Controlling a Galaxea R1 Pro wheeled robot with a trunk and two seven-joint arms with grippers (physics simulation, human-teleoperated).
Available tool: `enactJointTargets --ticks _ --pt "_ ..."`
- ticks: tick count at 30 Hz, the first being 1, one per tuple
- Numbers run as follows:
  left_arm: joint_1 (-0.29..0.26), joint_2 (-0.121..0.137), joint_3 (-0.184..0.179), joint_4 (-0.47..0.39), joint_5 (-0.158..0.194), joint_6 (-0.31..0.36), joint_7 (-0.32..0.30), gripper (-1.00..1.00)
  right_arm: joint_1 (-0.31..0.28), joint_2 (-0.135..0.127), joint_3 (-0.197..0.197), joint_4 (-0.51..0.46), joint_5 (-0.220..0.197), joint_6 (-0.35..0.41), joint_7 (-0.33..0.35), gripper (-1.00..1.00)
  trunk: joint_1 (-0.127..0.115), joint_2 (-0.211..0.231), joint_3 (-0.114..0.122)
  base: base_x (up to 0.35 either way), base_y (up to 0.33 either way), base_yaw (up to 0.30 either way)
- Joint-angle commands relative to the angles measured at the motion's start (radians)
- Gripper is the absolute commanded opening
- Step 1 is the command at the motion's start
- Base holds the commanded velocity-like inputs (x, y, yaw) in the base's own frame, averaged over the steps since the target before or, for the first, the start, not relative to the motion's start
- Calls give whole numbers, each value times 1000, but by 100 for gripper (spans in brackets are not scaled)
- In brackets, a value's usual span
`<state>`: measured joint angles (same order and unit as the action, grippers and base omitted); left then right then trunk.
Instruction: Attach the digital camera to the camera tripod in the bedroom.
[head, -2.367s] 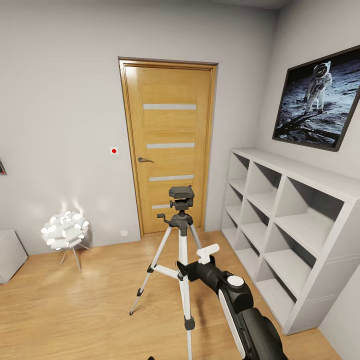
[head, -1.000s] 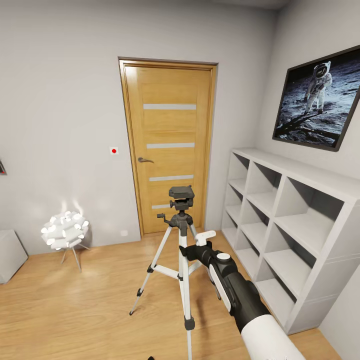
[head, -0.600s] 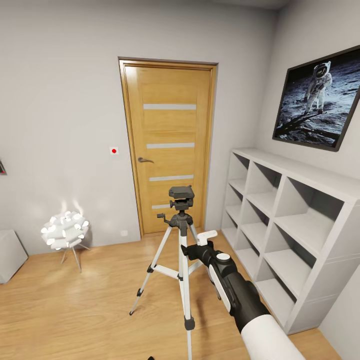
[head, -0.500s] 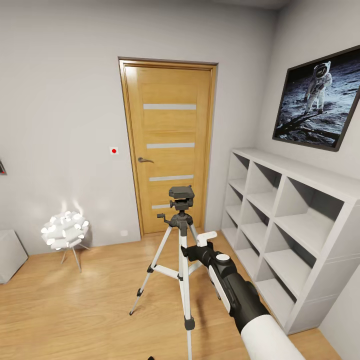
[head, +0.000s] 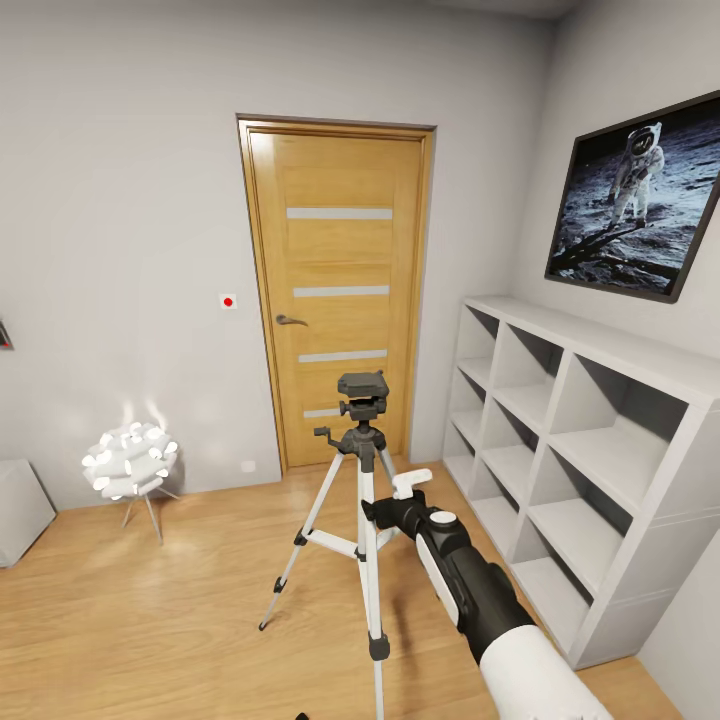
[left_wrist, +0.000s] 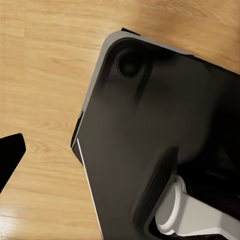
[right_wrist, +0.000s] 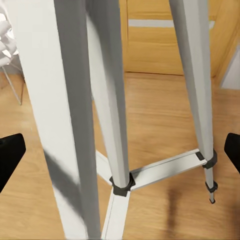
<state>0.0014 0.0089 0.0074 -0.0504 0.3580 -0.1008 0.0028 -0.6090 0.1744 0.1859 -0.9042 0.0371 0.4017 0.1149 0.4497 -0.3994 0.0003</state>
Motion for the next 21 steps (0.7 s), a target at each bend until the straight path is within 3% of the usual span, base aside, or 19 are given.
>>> enactJointTargets --ticks 1,7,15,21 --pt "0 0 0 0 3 -2 0 100 -7 0 -1 5 4 5 3 100 0 -1 0 0 0 0" --pt "0 0 0 0 4 -2 0 100 -62 0 -3 88 -5 -3 1 100 0 -1 0 0 0 0" --pt "0 -1 0 0 4 -2 0 100 -91 0 -3 139 -51 -44 0 100 0 -1 0 0 0 0" --pt "0 -1 0 0 4 -2 0 100 -126 0 -3 190 -61 -57 0 100 0 -1 0 0 0 0"
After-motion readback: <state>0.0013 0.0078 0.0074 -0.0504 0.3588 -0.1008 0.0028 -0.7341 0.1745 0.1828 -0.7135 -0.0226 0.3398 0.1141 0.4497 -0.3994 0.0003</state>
